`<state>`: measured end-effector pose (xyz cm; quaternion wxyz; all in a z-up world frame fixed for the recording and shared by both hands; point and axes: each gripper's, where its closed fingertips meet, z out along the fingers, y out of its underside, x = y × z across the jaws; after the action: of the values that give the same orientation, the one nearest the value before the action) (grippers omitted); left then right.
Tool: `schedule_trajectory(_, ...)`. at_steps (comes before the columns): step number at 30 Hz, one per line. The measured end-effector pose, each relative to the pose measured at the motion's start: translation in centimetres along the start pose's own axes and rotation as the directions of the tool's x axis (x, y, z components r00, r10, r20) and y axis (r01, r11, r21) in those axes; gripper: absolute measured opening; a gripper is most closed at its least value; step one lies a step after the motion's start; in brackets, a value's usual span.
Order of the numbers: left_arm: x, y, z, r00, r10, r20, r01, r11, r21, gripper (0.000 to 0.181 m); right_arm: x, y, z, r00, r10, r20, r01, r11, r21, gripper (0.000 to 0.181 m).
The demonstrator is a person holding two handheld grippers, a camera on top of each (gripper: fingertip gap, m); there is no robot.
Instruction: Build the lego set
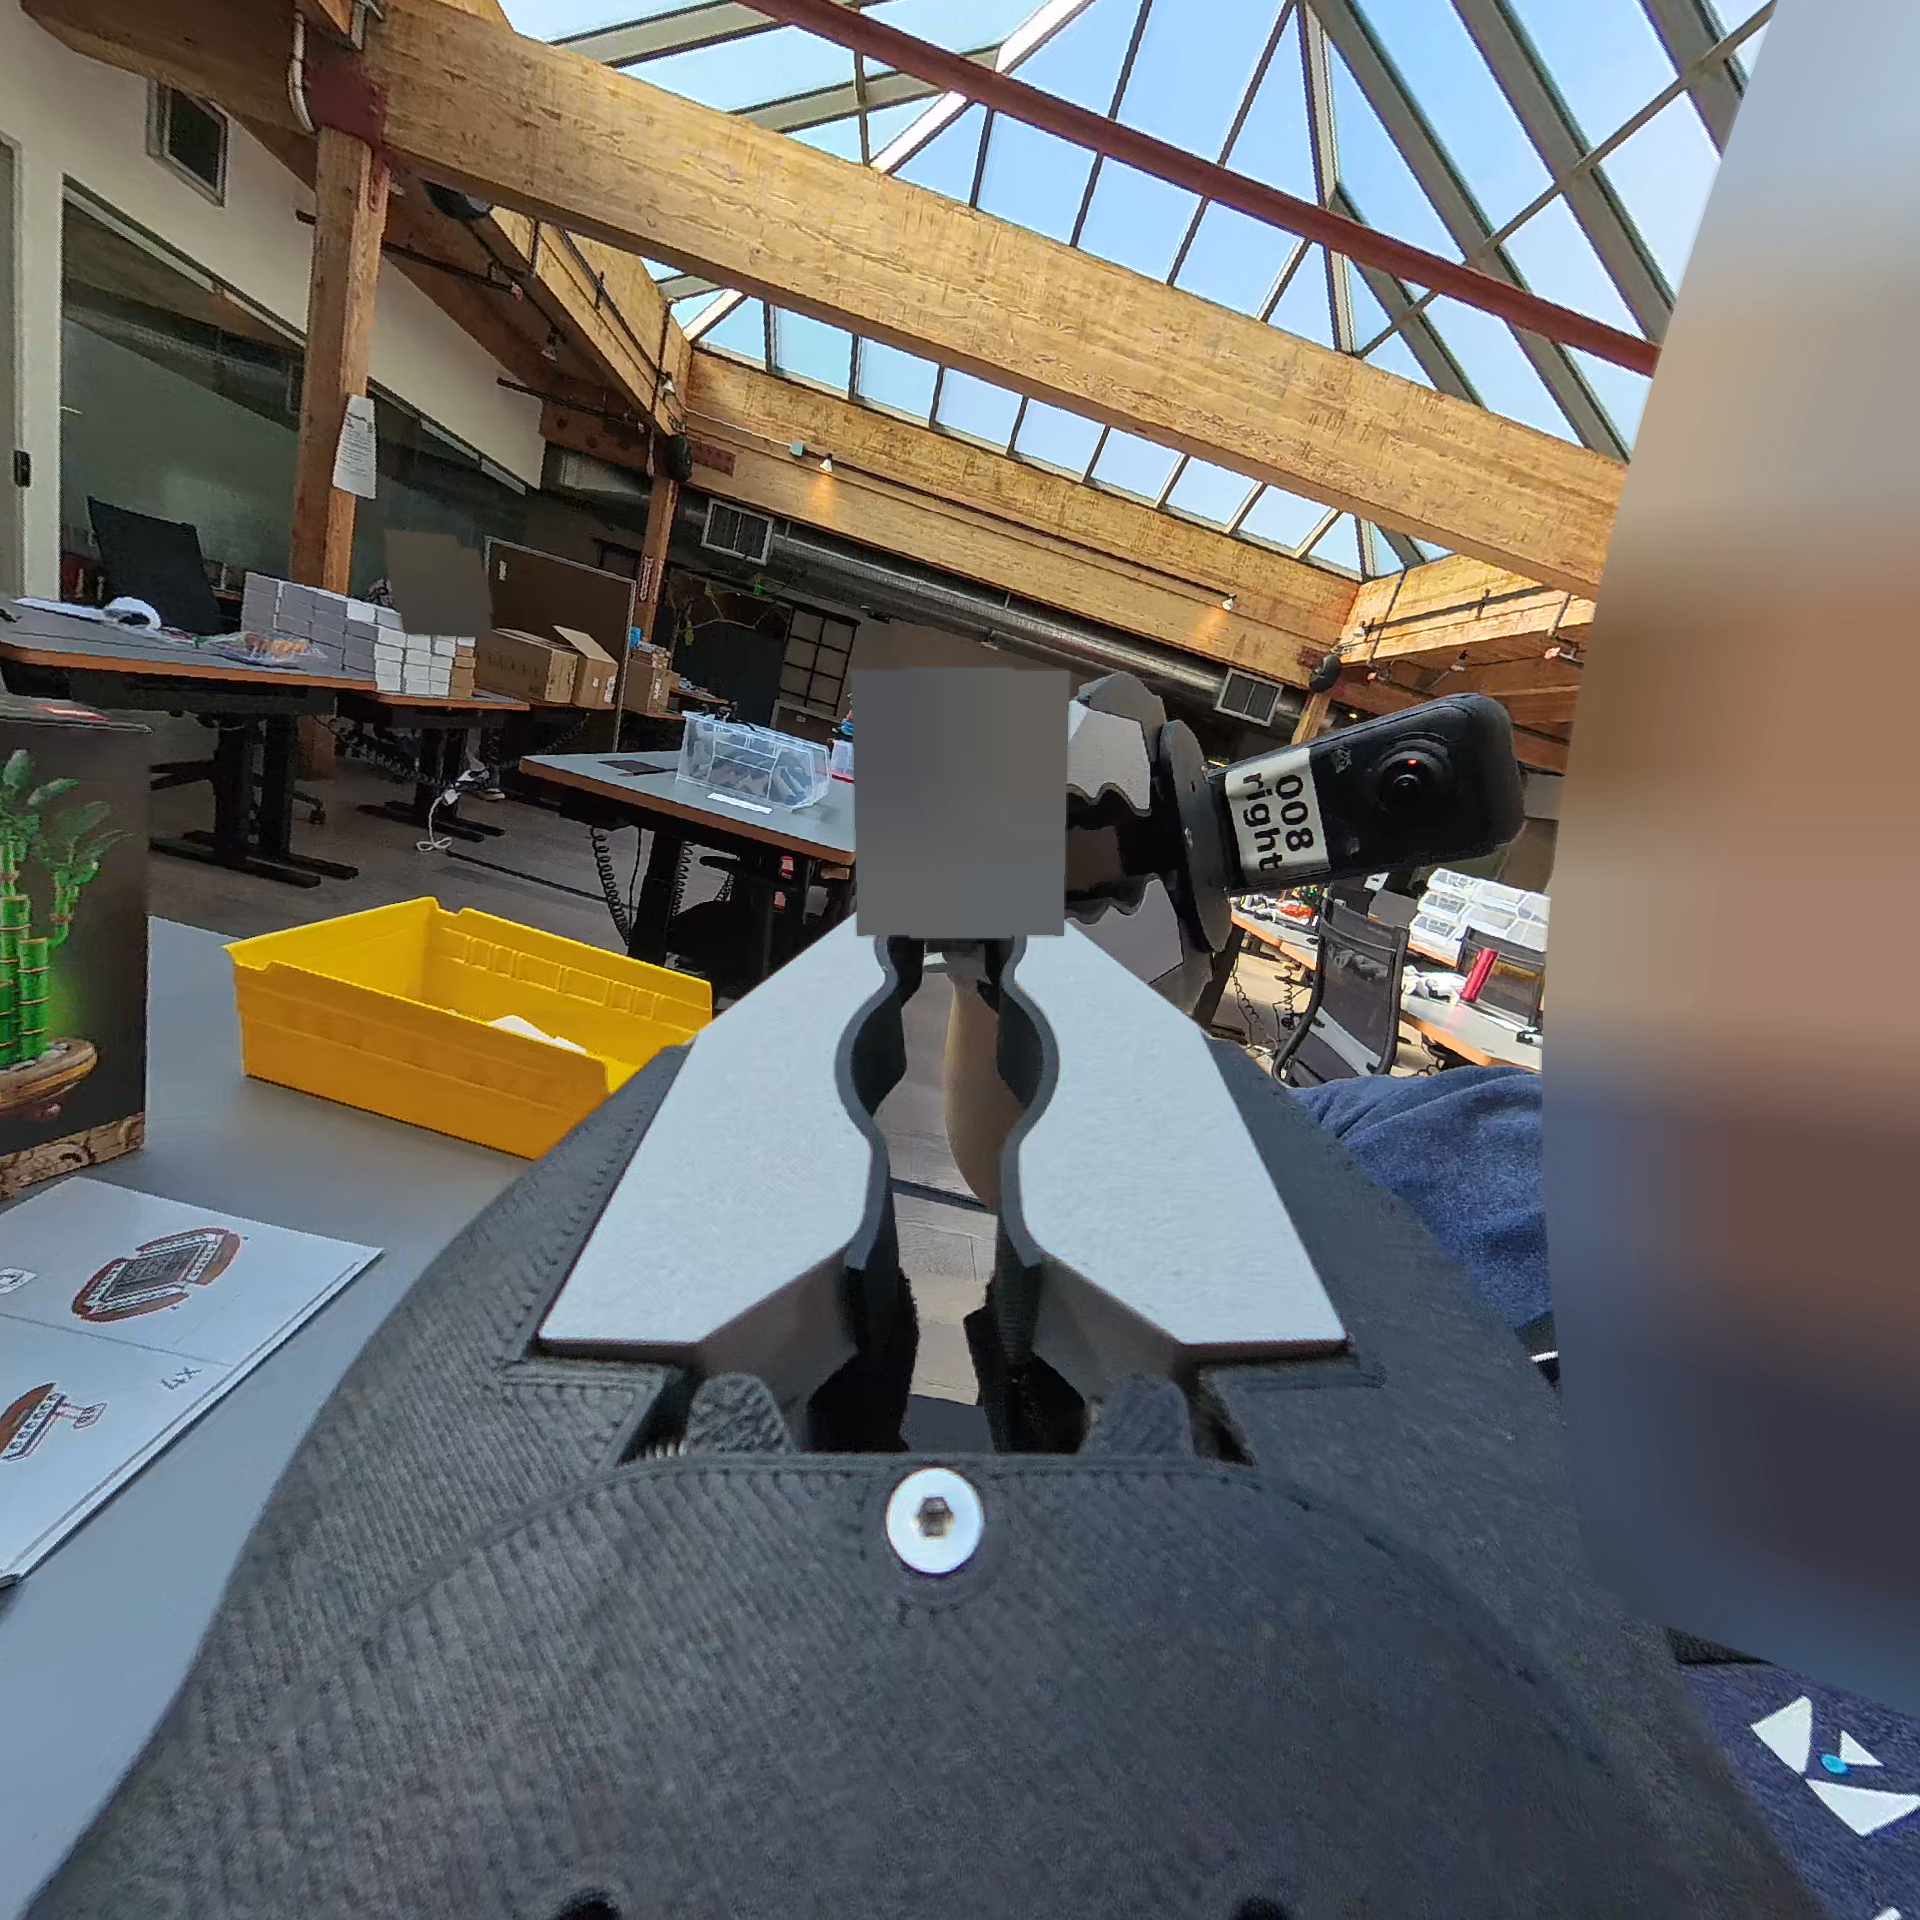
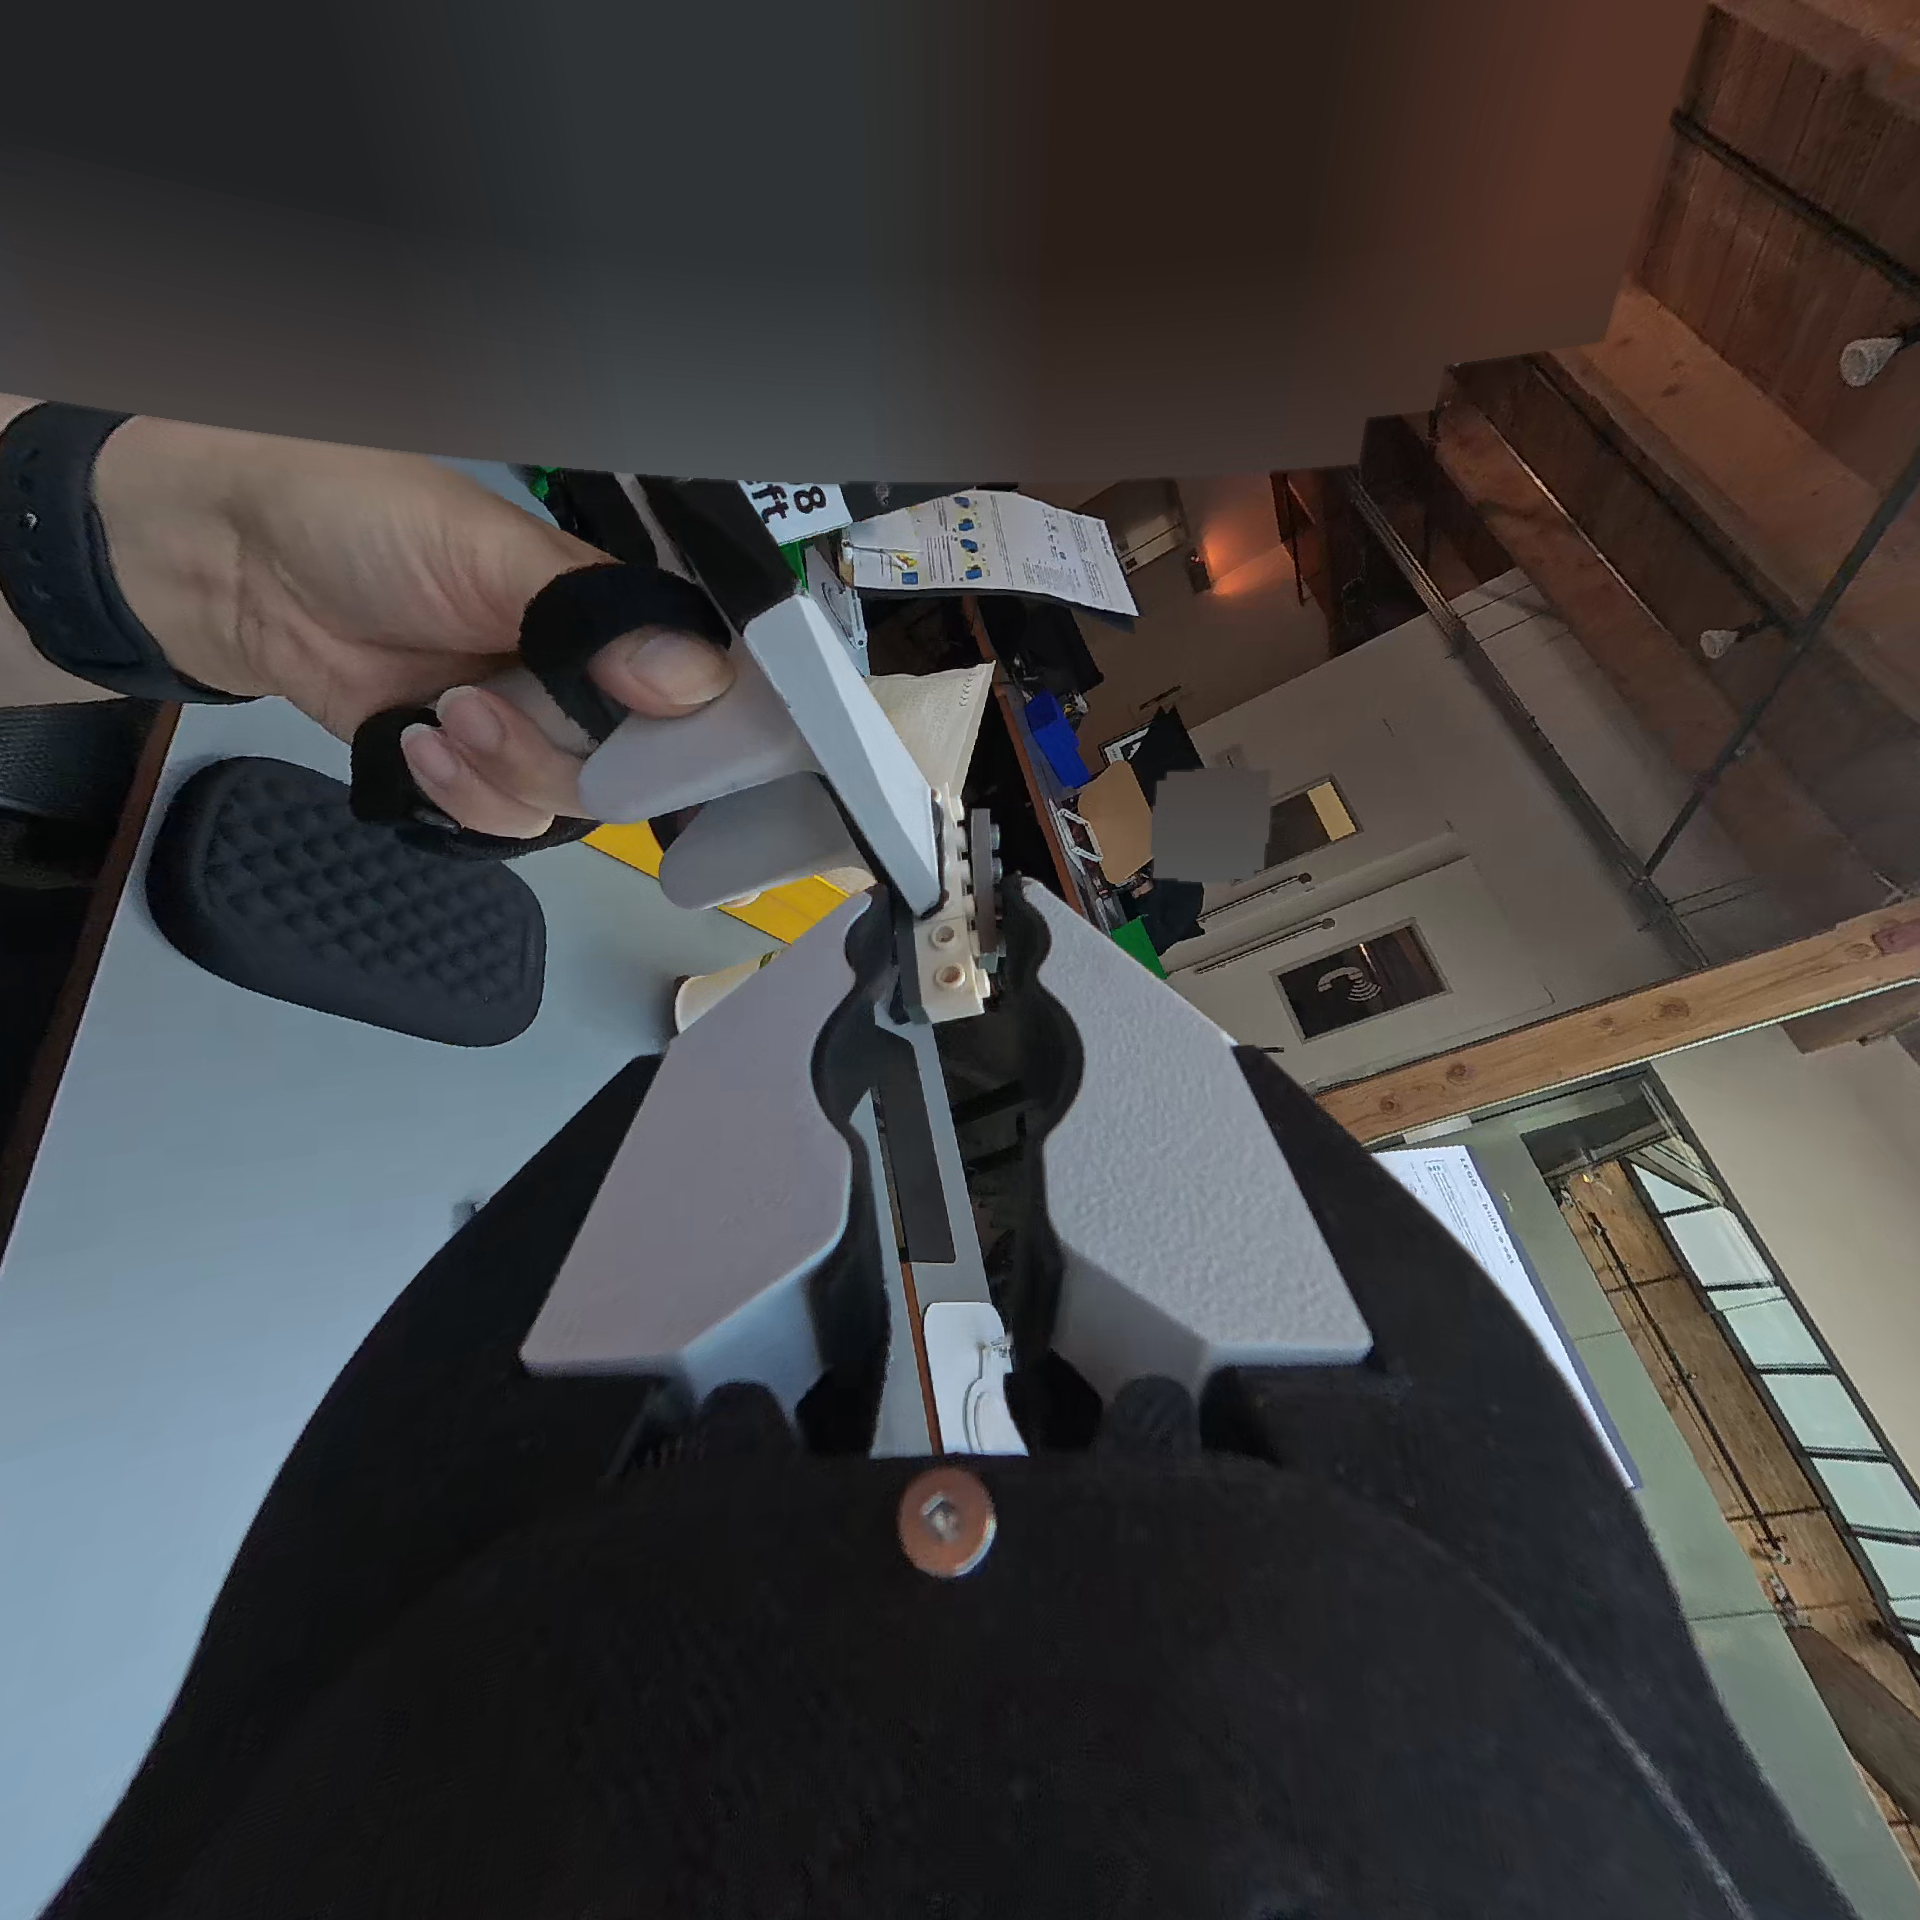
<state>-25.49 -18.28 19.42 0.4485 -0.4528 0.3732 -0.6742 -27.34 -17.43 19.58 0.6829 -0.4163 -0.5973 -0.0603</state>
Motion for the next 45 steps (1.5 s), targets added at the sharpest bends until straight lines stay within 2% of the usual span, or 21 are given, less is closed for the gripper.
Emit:
schedule_trajectory(8, 0.0, 0.3, 0.1, 1.000, -0.011, -0.008, 0.011, 1.000, -0.026, 0.008, -0.2, 0.1, -0.1, 0.999, -0.024, 0.026, 0.023, 1.000, 0.010, 0.019)
schedule_trajectory(16, 0.2, 0.2, 0.1, 1.000, 0.016, 0.015, -0.016, 0.999, -0.033, 0.008, -0.2, -0.1, -0.2, 0.988, -0.147, -0.050, 0.147, 0.989, 0.013, 0.018)
schedule_trajectory(21, 0.3, 0.3, 0.1, 1.000, -0.014, -0.002, 0.014, 0.999, -0.037, 0.008, -0.2, -0.2, -0.3, 0.984, -0.166, -0.070, 0.167, 0.986, 0.013, 0.018)
schedule_trajectory(32, 0.3, 0.6, 0.1, 1.000, 0.027, -0.007, -0.028, 0.998, -0.059, 0.009, -0.4, 0.0, -0.4, 0.988, -0.131, -0.085, 0.134, 0.990, 0.035, 0.018)
schedule_trajectory(35, -0.1, -0.1, -0.2, 0.998, 0.059, 0.021, -0.058, 0.998, -0.015, 0.019, -0.3, 0.0, -0.7, 0.989, -0.116, -0.088, 0.121, 0.992, 0.047, 0.018)
schedule_trajectory(39, -0.1, -0.5, -0.5, 0.994, 0.102, 0.026, -0.102, 0.995, -0.001, 0.020, -0.6, 0.1, -0.8, 0.993, -0.100, -0.054, 0.104, 0.993, 0.062, 0.018)
schedule_trajectory(45, 0.0, 0.7, 0.1, 0.998, 0.056, -0.022, -0.057, 0.996, -0.064, 0.009, -1.3, 0.7, -0.6, 0.993, -0.120, -0.018, 0.121, 0.992, 0.043, 0.017)
